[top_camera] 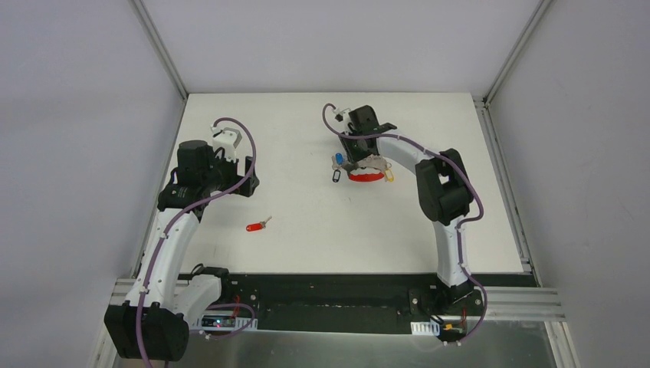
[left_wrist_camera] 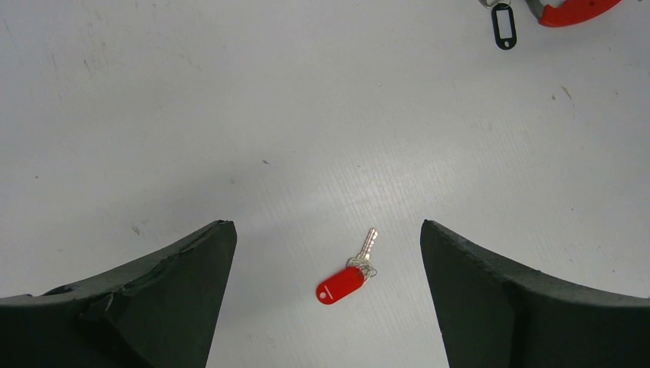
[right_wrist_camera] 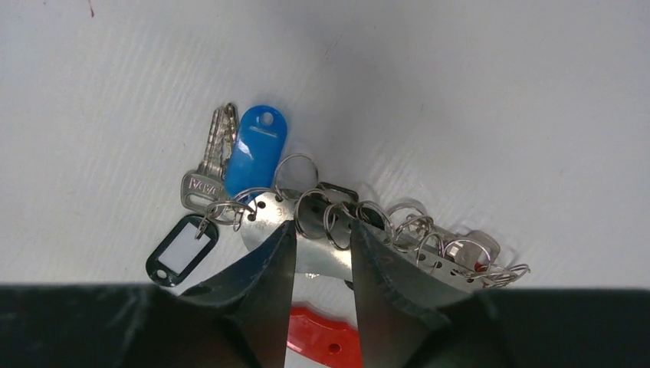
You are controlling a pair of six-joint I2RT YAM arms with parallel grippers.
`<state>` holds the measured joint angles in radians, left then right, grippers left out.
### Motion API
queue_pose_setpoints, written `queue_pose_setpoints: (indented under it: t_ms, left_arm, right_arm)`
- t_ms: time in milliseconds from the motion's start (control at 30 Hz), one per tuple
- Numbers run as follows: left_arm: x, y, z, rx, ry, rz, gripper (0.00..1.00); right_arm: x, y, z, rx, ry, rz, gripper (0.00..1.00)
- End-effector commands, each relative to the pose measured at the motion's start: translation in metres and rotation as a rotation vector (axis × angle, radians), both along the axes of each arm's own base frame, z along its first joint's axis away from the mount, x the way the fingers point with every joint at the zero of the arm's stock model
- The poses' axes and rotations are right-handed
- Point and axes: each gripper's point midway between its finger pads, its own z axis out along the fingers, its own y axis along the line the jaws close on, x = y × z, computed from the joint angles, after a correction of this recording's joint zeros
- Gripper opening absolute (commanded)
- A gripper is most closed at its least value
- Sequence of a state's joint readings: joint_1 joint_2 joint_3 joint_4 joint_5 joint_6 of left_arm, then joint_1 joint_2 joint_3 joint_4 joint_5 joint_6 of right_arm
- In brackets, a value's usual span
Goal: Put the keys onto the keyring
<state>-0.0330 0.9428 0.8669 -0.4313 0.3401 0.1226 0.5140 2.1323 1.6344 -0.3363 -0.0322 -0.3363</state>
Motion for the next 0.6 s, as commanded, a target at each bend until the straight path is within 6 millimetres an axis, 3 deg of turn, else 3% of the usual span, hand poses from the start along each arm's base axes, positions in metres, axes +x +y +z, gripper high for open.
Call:
queue_pose_setpoints:
  t_ms: [0,267,567]
  left_arm:
    - [0.001,-0.004,0.004,-0.005,-0.025,-0.027,0.93]
    - [-0.001,-0.005,0.004,-0.006,-0.029,-0.032,0.93]
    - [-0.001,-0.005,0.003,-0.005,-0.028,-0.033,0.93]
  right_arm:
    - [0.017,0.000,0.009,-0.053,-0.059,0.001,0.33]
    - [0.017,0.002,0.009,-0.069,-0.065,0.020,0.29]
    - [0.012,0.004,0.025,-0.051,-0.084,0.057,0.29]
